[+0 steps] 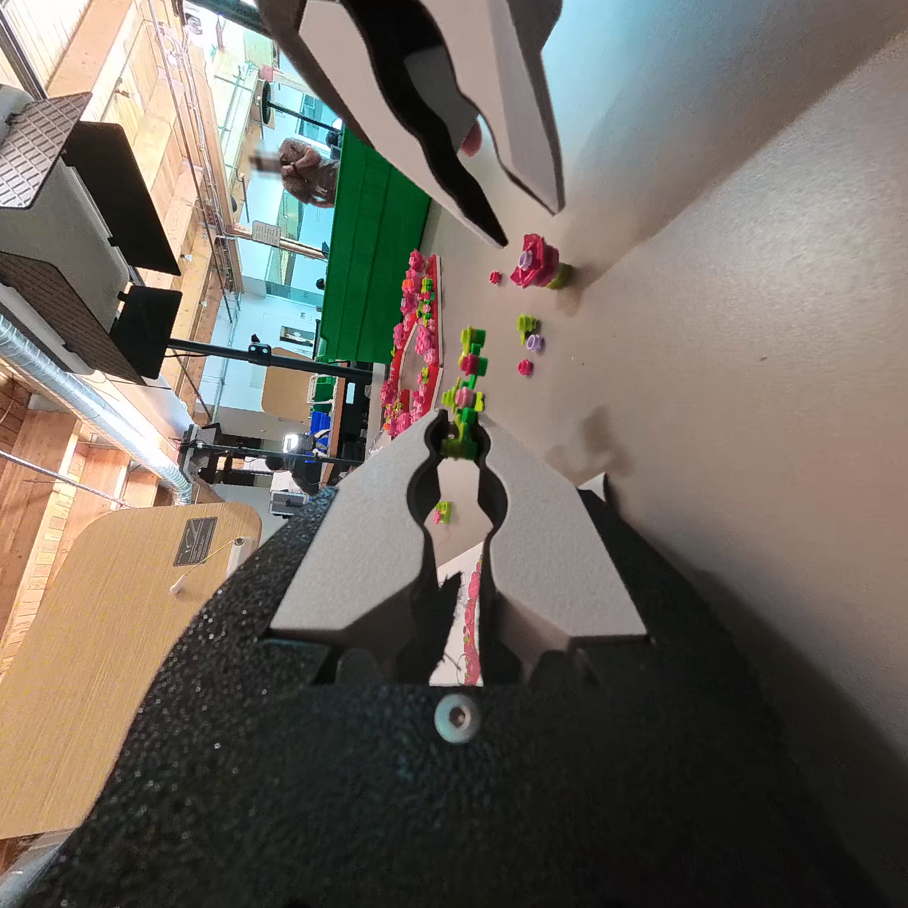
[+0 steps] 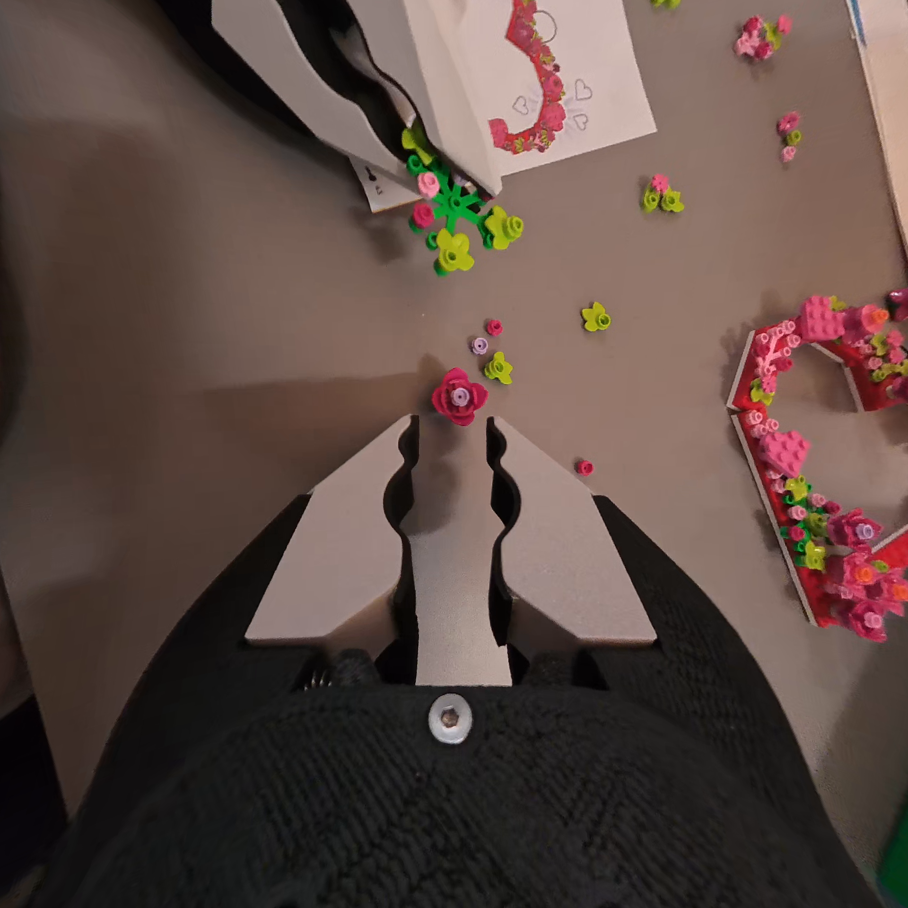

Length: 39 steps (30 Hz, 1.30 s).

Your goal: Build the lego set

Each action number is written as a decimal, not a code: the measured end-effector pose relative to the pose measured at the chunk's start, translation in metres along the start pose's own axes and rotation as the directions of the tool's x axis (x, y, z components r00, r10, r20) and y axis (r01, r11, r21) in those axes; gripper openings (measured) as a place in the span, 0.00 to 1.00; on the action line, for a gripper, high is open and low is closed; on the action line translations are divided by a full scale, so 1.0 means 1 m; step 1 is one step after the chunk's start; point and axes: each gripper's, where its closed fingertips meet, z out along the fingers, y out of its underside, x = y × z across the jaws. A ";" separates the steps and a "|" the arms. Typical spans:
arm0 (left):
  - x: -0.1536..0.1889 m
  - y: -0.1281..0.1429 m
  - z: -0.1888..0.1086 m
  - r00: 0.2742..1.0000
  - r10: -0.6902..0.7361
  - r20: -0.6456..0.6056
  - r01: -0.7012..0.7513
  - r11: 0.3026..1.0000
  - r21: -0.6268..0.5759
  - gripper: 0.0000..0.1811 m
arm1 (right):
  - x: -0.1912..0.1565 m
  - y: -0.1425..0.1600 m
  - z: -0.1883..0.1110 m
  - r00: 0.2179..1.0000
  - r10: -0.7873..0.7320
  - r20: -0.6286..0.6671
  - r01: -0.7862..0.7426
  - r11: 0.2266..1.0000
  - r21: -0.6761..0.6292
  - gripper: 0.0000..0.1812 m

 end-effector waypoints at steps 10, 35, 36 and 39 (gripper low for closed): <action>0.002 0.000 0.000 1.000 -0.001 -0.006 0.001 1.000 -0.001 0.04 | 0.010 -0.018 0.009 0.986 0.101 -0.134 -0.090 0.992 0.084 0.28; 0.004 0.001 -0.001 1.000 0.007 -0.014 -0.007 1.000 -0.002 0.04 | 0.014 -0.001 0.001 0.933 -0.162 -0.322 0.157 0.987 -0.044 0.08; 0.004 0.001 -0.001 1.000 0.009 -0.013 -0.009 1.000 -0.003 0.04 | 0.012 0.000 0.001 0.929 -0.197 -0.313 0.186 0.980 -0.064 0.06; 0.004 0.002 -0.001 1.000 0.010 -0.013 -0.010 1.000 -0.005 0.04 | 0.010 0.005 0.003 0.910 -0.284 -0.302 0.255 0.958 -0.132 0.05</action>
